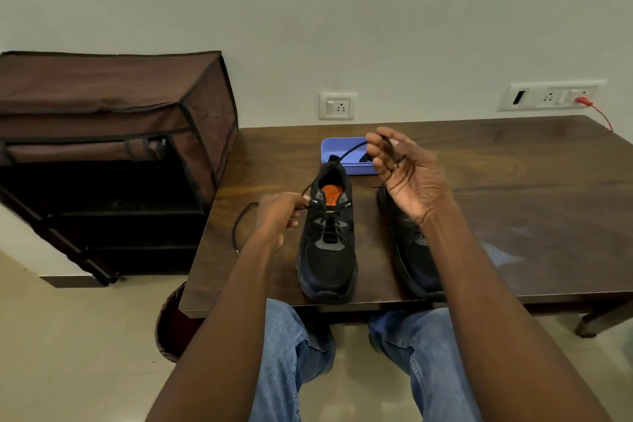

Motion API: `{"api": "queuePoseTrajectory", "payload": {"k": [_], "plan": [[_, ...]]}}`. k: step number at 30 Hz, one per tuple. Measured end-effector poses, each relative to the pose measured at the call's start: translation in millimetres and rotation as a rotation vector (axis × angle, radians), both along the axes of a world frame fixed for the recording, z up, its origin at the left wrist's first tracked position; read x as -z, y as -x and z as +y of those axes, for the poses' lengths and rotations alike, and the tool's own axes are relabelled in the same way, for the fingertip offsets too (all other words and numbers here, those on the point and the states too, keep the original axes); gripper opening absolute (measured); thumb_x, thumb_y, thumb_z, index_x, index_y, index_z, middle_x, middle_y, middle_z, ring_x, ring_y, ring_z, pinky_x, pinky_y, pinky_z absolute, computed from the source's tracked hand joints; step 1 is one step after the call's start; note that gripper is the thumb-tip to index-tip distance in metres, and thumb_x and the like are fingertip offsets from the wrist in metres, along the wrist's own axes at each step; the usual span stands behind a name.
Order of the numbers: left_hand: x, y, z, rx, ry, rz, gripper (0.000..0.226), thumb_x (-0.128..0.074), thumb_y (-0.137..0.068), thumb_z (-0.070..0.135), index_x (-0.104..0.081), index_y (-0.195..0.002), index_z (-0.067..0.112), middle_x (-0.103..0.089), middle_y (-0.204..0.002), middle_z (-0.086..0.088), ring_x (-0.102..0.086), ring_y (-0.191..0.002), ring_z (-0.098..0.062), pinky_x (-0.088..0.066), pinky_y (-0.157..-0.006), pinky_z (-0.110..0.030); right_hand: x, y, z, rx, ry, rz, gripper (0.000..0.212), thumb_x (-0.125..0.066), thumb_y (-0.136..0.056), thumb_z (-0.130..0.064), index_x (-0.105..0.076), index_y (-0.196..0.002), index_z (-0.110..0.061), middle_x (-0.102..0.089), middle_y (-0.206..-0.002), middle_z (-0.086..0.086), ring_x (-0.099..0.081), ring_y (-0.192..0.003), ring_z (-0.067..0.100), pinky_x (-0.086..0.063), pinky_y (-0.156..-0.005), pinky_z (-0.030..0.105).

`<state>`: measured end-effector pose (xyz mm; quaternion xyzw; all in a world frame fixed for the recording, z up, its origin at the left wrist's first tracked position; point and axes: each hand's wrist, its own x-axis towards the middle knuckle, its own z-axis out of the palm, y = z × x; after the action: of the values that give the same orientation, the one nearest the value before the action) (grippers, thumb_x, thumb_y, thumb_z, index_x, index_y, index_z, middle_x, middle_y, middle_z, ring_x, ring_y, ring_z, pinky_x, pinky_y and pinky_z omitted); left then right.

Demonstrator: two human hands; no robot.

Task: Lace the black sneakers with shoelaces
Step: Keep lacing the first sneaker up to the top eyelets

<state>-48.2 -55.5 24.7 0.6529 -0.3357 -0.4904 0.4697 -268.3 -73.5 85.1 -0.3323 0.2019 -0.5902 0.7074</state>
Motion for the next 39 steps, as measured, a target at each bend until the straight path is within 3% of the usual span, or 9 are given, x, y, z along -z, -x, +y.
{"api": "queuePoseTrajectory", "payload": {"k": [6, 8, 13, 17, 24, 27, 32, 36, 39], "plan": [[-2, 13, 11, 0.965, -0.179, -0.063, 0.016, -0.071, -0.089, 0.011, -0.074, -0.104, 0.007, -0.074, -0.099, -0.010, -0.066, -0.073, -0.011, -0.052, -0.055, -0.018, 17, -4, -12, 0.465, -0.043, 0.656, 0.013, -0.062, -0.095, -0.012, -0.071, -0.087, -0.016, -0.061, -0.069, -0.007, -0.049, -0.062, 0.007, -0.039, -0.062, 0.022], [-2, 14, 10, 0.873, -0.161, -0.093, 0.018, -0.071, -0.090, 0.013, -0.073, -0.106, 0.007, -0.075, -0.095, -0.010, -0.064, -0.064, -0.011, -0.049, -0.048, -0.017, 17, -5, -11, 0.476, -0.068, 0.730, 0.020, -0.052, -0.098, -0.005, -0.064, -0.086, -0.014, -0.068, -0.075, -0.003, -0.058, -0.067, 0.009, -0.045, -0.063, 0.022], [-2, 8, -1, 0.096, 0.088, -0.006, 0.009, -0.066, -0.094, 0.027, -0.068, -0.091, 0.019, -0.062, -0.075, 0.001, -0.053, -0.057, -0.007, -0.039, -0.043, -0.016, 20, -17, 1, 0.206, -0.030, 1.055, 0.013, -0.049, -0.096, -0.001, -0.061, -0.095, -0.004, -0.066, -0.074, 0.006, -0.052, -0.049, 0.010, -0.041, -0.045, 0.016], [-5, 11, 1, 0.193, 0.191, 0.152, 0.016, -0.069, -0.092, 0.023, -0.071, -0.105, 0.013, -0.071, -0.086, -0.007, -0.065, -0.073, -0.017, -0.052, -0.054, -0.023, 24, -31, 2, 0.047, 0.017, 1.240, 0.014, -0.055, -0.097, -0.007, -0.064, -0.087, -0.009, -0.066, -0.073, 0.005, -0.049, -0.048, 0.008, -0.039, -0.044, 0.014], [-4, 12, 2, 0.235, 0.116, 0.169, 0.010, -0.068, -0.085, -0.008, -0.072, -0.088, 0.002, -0.073, -0.079, -0.011, -0.070, -0.071, -0.019, -0.059, -0.077, -0.030, 33, -28, -6, 0.096, -0.042, 1.383, 0.018, -0.049, -0.094, -0.003, -0.063, -0.083, -0.006, -0.065, -0.076, 0.009, -0.055, -0.064, 0.016, -0.050, -0.061, 0.029], [-3, 16, 1, 0.179, 0.148, 0.236, 0.012, -0.064, -0.088, -0.009, -0.069, -0.094, 0.000, -0.072, -0.083, -0.013, -0.072, -0.070, -0.016, -0.061, -0.074, -0.025, 44, -29, -11, 0.121, 0.028, 1.558, 0.017, -0.051, -0.090, -0.006, -0.066, -0.092, 0.002, -0.068, -0.092, 0.015, -0.064, -0.085, 0.026, -0.053, -0.081, 0.044], [-3, 22, 0, 0.110, 0.203, 0.192, 0.017, -0.064, -0.091, -0.005, -0.062, -0.108, -0.001, -0.072, -0.078, -0.013, -0.070, -0.060, -0.012, -0.060, -0.060, -0.021, 49, -44, -11, 0.032, 0.266, 1.496, 0.029, -0.067, -0.090, -0.013, -0.066, -0.119, -0.018, -0.068, -0.110, -0.003, -0.062, -0.102, 0.014, -0.051, -0.089, 0.032], [4, 22, -2, 0.061, 0.216, 0.071, 0.019, -0.071, -0.089, 0.004, -0.066, -0.107, 0.001, -0.073, -0.081, -0.011, -0.067, -0.060, -0.009, -0.051, -0.048, -0.017, 56, -54, -12, 0.072, 0.252, 1.419, 0.019, -0.068, -0.091, -0.010, -0.071, -0.087, -0.029, -0.069, -0.075, -0.009, -0.065, -0.075, 0.008, -0.055, -0.073, 0.031], [10, 22, -5, 0.035, 0.207, 0.035, 0.020, -0.074, -0.088, 0.010, -0.068, -0.105, 0.001, -0.073, -0.082, -0.012, -0.066, -0.062, -0.010, -0.050, -0.048, -0.017, 63, -58, -14, 0.140, 0.210, 1.389, 0.022, -0.070, -0.090, -0.012, -0.072, -0.078, -0.030, -0.070, -0.074, -0.009, -0.067, -0.077, 0.009, -0.056, -0.073, 0.031]]}}
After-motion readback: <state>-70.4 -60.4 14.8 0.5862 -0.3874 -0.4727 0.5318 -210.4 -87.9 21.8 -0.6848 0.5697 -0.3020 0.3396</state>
